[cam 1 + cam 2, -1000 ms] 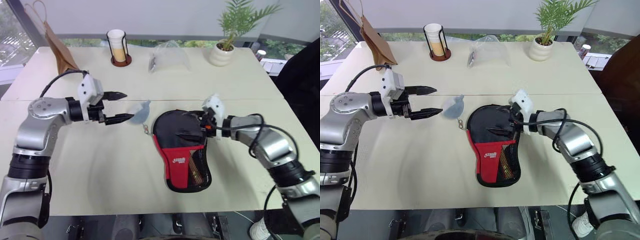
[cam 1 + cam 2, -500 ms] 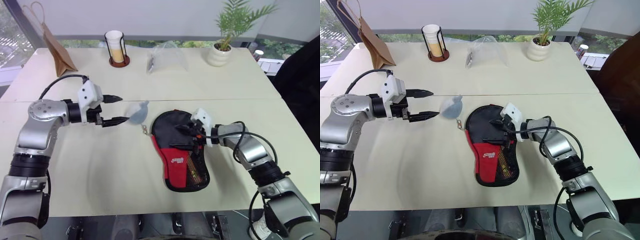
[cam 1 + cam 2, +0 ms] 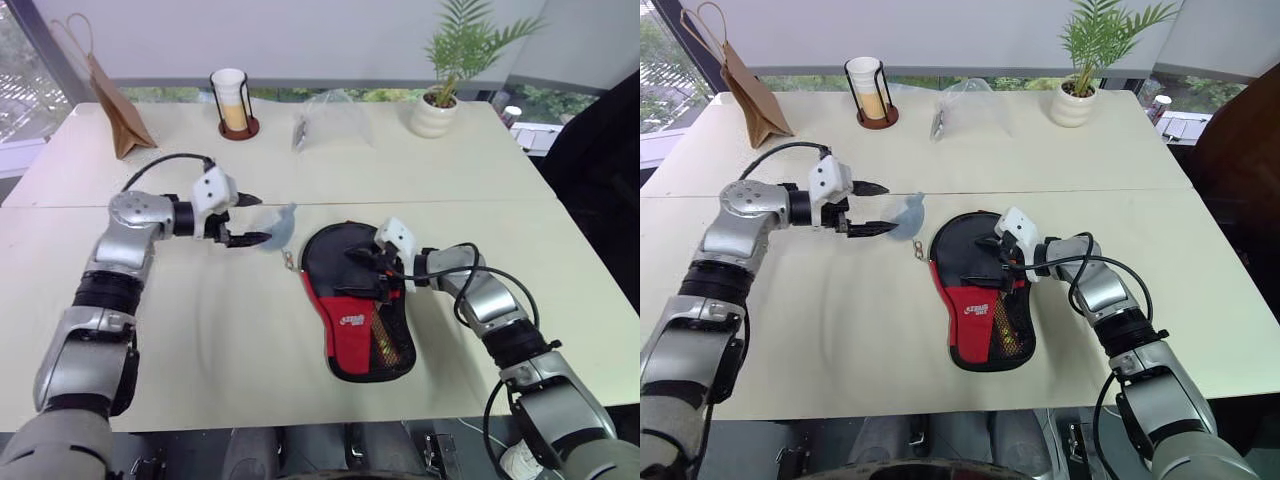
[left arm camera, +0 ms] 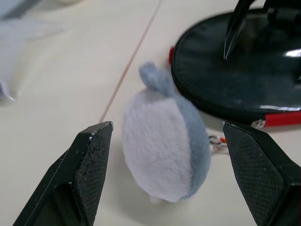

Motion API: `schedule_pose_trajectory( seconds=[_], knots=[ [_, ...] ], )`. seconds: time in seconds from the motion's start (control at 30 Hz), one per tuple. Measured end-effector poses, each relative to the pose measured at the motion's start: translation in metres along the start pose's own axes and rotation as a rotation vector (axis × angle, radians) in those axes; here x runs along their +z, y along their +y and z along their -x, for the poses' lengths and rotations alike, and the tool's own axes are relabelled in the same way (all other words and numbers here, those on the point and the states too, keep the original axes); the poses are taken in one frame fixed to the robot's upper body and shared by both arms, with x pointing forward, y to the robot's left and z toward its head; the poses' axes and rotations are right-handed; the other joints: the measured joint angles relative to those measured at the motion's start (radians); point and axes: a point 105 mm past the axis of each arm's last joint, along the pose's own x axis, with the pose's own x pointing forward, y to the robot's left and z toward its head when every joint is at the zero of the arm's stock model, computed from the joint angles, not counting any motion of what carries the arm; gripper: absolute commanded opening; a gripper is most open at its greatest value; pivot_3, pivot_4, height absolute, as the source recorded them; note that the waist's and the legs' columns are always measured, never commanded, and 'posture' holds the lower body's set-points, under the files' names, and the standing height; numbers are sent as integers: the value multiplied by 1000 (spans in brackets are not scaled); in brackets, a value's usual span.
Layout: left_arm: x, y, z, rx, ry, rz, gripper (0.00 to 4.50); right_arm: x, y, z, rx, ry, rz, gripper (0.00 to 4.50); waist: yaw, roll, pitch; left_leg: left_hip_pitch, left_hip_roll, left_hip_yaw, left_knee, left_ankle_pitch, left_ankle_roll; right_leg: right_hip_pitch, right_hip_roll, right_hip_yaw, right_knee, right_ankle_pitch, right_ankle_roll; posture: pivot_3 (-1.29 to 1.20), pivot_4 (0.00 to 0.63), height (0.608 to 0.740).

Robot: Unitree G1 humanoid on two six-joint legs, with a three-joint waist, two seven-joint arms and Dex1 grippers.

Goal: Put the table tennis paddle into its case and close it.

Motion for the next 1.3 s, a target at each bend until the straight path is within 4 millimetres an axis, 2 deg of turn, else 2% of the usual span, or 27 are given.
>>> schedule_pose_trajectory(
  seconds=[0.23, 0.33, 0.5, 0.53, 0.57, 0.97, 1.3],
  knots=[
    [-13, 5, -18, 7, 53, 10, 3848, 0, 0, 1, -5, 3, 6, 4474, 2, 0, 0, 0, 0, 0, 0, 0, 0, 0, 0, 0, 0, 0, 0, 0, 150, 734],
    [-15, 5, -25, 8, 61, 18, 2940, 0, 0, 2, -9, 3, 3, 4500, 2, 0, 0, 0, 0, 0, 0, 0, 0, 0, 0, 0, 0, 0, 0, 0, 150, 734],
    [-17, 5, -31, 13, 66, 40, 570, -1, 1, 2, -13, 4, 1, 4500, 2, 0, 0, 0, 0, 0, 0, 0, 0, 0, -1, 0, 0, 0, 0, 0, 150, 734],
    [-17, 6, -32, 15, 68, 38, 197, -1, 1, 2, -14, 5, 1, 4500, 2, 0, 0, 0, 0, 0, 0, 0, 0, 0, -1, 0, 0, 0, 0, 0, 150, 734],
    [-17, 6, -33, 18, 69, 36, 16, -1, 1, 3, -15, 7, 3, 4500, 2, 0, 0, 0, 0, 0, 0, 0, 0, 0, -1, 0, 0, 0, 0, 0, 150, 734],
    [-13, 29, -56, 188, 151, -12, 16, -2, 2, 2, -41, 21, -2, 4500, 3, -1, -1, 1, 0, -1, 0, 0, 0, 1, -1, -1, 0, 0, -1, 0, 150, 734],
    [6, 44, -88, 371, 214, -113, 16, 0, 9, 0, -39, 52, -13, 4500, -1, -1, -1, 0, 0, -1, -1, 0, 0, -1, 0, -1, -1, 1, 1, 0, 150, 734]
  ],
)
